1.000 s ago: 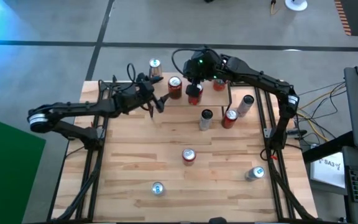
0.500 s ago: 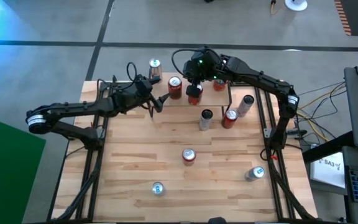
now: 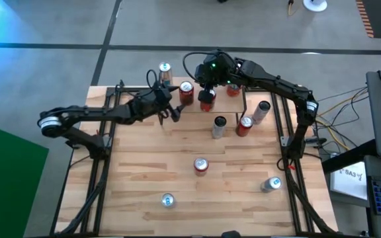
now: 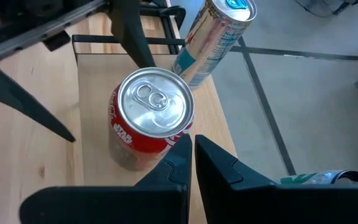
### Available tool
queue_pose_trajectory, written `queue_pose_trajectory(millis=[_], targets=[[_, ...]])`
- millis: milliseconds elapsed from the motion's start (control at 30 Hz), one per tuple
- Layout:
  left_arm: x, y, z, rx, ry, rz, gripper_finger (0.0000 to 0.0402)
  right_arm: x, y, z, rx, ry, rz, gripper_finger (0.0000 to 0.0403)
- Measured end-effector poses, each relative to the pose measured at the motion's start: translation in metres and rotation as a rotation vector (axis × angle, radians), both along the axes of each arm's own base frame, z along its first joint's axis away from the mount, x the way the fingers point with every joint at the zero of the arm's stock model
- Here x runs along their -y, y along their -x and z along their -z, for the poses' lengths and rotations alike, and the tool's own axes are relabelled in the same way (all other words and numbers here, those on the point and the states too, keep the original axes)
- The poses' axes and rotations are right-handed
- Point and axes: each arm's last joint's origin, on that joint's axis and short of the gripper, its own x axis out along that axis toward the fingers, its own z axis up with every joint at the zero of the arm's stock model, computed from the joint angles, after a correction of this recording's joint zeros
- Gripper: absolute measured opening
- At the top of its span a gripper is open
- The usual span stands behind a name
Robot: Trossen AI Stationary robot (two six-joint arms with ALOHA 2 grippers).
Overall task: Place canned beverage on shelf
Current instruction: Adjust the red soda can on the shelf
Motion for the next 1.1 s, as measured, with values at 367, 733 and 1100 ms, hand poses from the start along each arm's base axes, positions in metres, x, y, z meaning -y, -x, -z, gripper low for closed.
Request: queue_pose_trajectory(millis=[367,733,1100], targets=[[-0.011,-0.008,0.013,0.027,0.015,-0.052,0.0391,0.0,0.0,0.001,-0.007,-0.003,0.0,0.0012],[-0.017,-0.02,0.026,0.075,0.009,-0.058,0.0391,0.0,0.001,0.001,-0.009,-0.006,0.001,0.0012],[-0.018,-0.021,0.029,0.07,0.013,-0.064,0.0355,0.0,0.001,0.001,-0.009,-0.007,0.001,0.0012]])
